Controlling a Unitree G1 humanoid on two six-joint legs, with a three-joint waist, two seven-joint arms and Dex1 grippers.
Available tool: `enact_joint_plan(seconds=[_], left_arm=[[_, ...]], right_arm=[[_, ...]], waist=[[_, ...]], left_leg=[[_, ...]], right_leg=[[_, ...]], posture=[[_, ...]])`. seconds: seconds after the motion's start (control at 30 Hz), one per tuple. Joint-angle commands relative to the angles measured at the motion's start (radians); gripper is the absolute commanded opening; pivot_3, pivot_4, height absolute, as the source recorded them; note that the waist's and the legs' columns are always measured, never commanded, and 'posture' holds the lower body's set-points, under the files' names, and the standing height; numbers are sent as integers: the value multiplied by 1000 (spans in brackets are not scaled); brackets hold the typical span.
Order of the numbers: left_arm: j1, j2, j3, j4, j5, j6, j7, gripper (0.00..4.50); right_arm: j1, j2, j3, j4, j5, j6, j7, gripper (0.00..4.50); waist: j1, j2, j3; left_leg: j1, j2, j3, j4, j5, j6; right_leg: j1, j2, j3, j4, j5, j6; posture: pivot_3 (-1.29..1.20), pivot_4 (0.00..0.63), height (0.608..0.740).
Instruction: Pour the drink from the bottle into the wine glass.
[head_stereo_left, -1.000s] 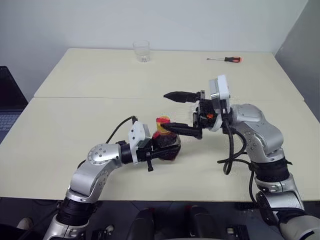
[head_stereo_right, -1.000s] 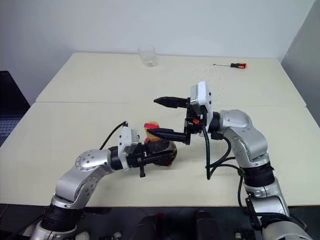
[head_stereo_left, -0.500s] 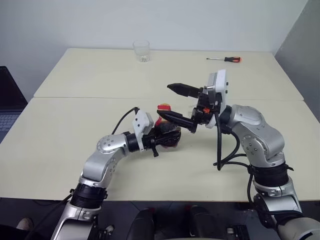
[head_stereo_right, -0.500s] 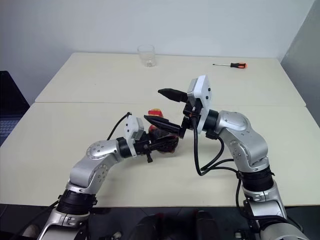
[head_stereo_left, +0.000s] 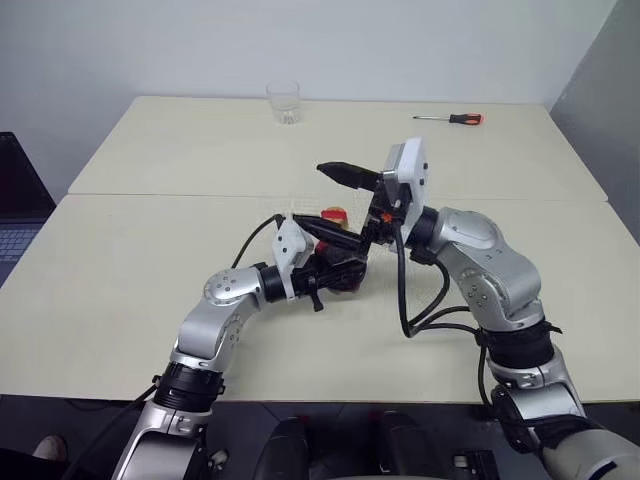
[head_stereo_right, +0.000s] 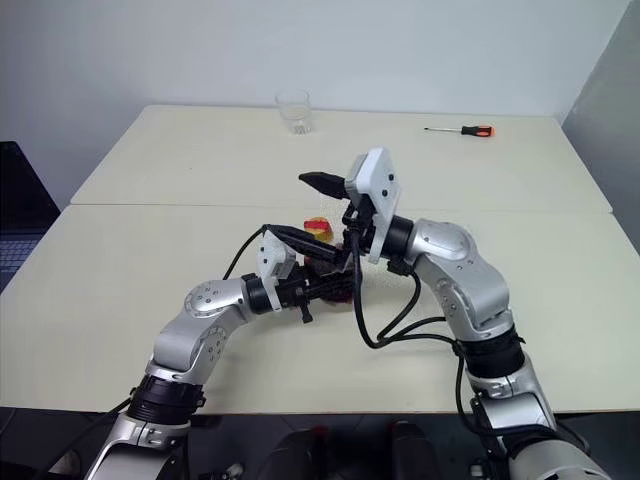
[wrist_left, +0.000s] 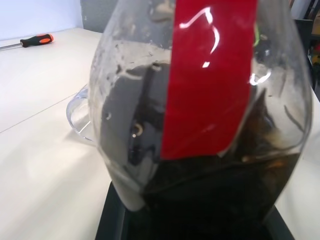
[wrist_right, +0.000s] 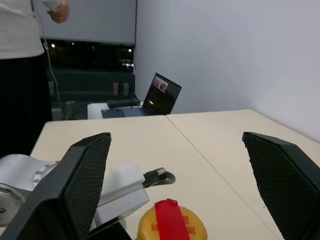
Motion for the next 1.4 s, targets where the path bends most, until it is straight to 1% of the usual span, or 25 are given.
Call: enact_joint_plan(seconds=[0.03, 0.2, 0.53, 1.4], left_arm=[[-28, -3, 10, -24, -3, -35, -7, 976], [-28, 5, 13, -24, -4, -38, -11, 976], [-19, 14, 15, -29, -5, -36, -16, 976], [-8, 29, 20, -32, -12, -39, -25, 976]], right_arm=[[-29, 9, 8, 15, -40, -51, -13, 4486], [-27, 0, 0, 39, -59, -54, -10, 4486], [-18, -33, -28, 23, -42, -32, 5, 4486], [8, -158, -80, 0, 4, -3, 21, 4486]], waist=[[0, 0, 0], [0, 0, 0], [0, 0, 0], [0, 0, 0]], left_leg=[[0, 0, 0, 0, 0, 0], [0, 0, 0, 0, 0, 0], [0, 0, 0, 0, 0, 0], [0, 0, 0, 0, 0, 0]], right_leg=[[0, 0, 0, 0, 0, 0], [0, 0, 0, 0, 0, 0], [0, 0, 0, 0, 0, 0], [0, 0, 0, 0, 0, 0]], posture=[[0, 150, 740], [0, 150, 740], [0, 150, 740], [0, 150, 740]])
